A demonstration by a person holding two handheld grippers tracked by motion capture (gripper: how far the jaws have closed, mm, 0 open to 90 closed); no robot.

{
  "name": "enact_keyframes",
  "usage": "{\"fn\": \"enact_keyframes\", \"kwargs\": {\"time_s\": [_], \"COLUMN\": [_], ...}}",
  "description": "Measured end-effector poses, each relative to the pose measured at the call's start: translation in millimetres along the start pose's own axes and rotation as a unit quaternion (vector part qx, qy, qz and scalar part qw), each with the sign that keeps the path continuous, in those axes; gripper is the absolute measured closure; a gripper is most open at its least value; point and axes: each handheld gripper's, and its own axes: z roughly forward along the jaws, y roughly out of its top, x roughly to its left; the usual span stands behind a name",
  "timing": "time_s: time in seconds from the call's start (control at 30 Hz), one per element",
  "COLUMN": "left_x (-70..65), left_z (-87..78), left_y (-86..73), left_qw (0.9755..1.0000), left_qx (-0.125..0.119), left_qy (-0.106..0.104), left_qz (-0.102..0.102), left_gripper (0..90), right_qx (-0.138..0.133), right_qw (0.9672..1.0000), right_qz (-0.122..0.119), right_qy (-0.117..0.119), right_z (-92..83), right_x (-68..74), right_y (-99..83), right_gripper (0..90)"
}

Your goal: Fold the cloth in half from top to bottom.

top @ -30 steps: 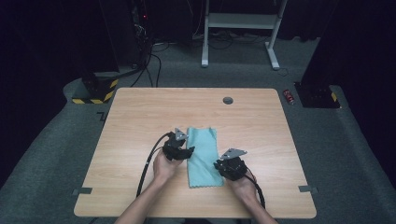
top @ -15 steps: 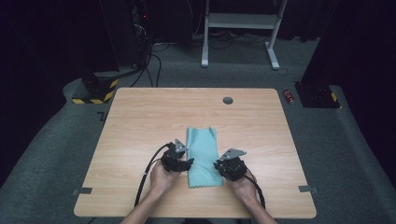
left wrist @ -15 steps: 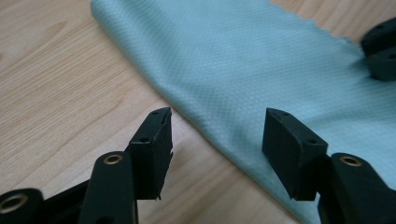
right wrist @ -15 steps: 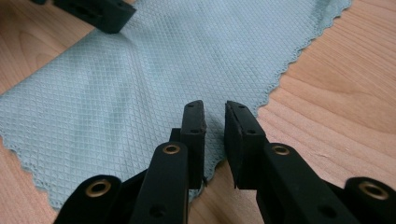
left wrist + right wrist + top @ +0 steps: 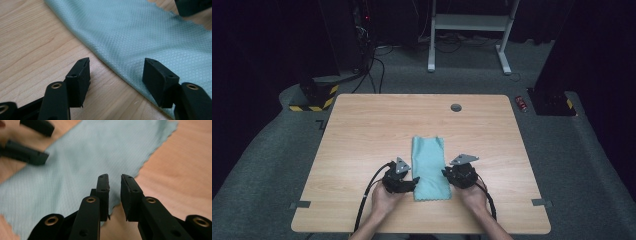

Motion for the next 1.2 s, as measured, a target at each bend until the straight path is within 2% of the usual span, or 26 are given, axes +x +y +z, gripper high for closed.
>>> {"fn": "enact_keyframes", "kwargs": {"time_s": [0.1, 0.13, 0.17, 0.2, 0.27, 0.33, 0.47, 0.6, 0.67, 0.73, 0.8, 0.87, 1.03, 1.1, 1.2], "left_x": [-0.4, 0.2, 0.1, 0.0, 0.1, 0.0, 0.1, -0.2, -0.2, -0.2, -0.3, -0.2, -0.1, 0.0, 0.4], "left_z": [0.3, 0.3, 0.5, 0.7, 0.8, 0.9, 1.1, 1.1, 1.1, 1.0, 1.1, 1.1, 1.1, 1.1, 1.0], "left_y": [-3.6, -4.3, -4.3, -4.2, -4.2, -4.2, -4.1, -4.1, -4.2, -4.1, -4.2, -4.1, -4.1, -4.1, -4.0], "left_qw": [0.9999, 0.9999, 0.9999, 0.9999, 0.9999, 0.9999, 0.9998, 0.9998, 0.9998, 0.9998, 0.9998, 0.9998, 0.9998, 0.9998, 0.9998], "left_qx": [-0.013, -0.016, -0.016, -0.016, -0.016, -0.015, -0.013, -0.013, -0.013, -0.013, -0.013, -0.013, -0.013, -0.013, -0.013], "left_qy": [0.002, 0.003, 0.005, 0.006, 0.006, 0.006, 0.009, 0.011, 0.011, 0.011, 0.011, 0.011, 0.011, 0.011, 0.011], "left_qz": [0.000, 0.000, -0.001, -0.001, -0.001, -0.005, -0.007, -0.008, -0.008, -0.008, -0.008, -0.008, -0.010, -0.010, -0.008], "left_gripper": [37.7, 36.4, 36.4, 35.7, 35.7, 34.5, 32.7, 32.3, 32.2, 32.2, 32.2, 32.2, 32.0, 32.0, 32.0], "right_qx": [-0.011, -0.015, -0.015, -0.020, -0.022, -0.024, -0.024, -0.020, -0.020, -0.023, -0.026, -0.015, -0.019, -0.008, -0.006], "right_qw": [0.9999, 0.9998, 0.9998, 0.9994, 0.9992, 0.9986, 0.9979, 0.9974, 0.9967, 0.9958, 0.9956, 0.9953, 0.9955, 0.9959, 0.9960], "right_qz": [0.009, 0.014, 0.014, 0.029, 0.032, 0.045, 0.055, 0.055, 0.069, 0.078, 0.078, 0.085, 0.081, 0.080, 0.080], "right_qy": [-0.005, -0.007, -0.007, -0.006, -0.007, -0.015, -0.026, -0.040, -0.036, -0.042, -0.045, -0.042, -0.044, -0.040, -0.039], "right_z": [1.4, 5.0, 5.0, 8.2, 9.8, 16.1, 22.2, 34.0, 39.4, 45.5, 46.1, 51.9, 58.2, 64.0, 69.6], "right_x": [-6.9, -13.0, -13.0, -18.9, -21.0, -31.8, -41.0, -50.1, -55.8, -61.1, -61.8, -65.3, -64.3, -64.4, -62.3], "right_y": [10.4, 16.9, 16.9, 21.6, 23.3, 32.4, 42.5, 54.1, 57.0, 61.5, 62.0, 64.7, 71.7, 74.5, 80.1], "right_gripper": [76.6, 75.9, 75.9, 75.9, 76.0, 76.2, 76.5, 77.0, 77.0, 77.1, 77.3, 77.3, 77.3, 77.2, 77.7]}}
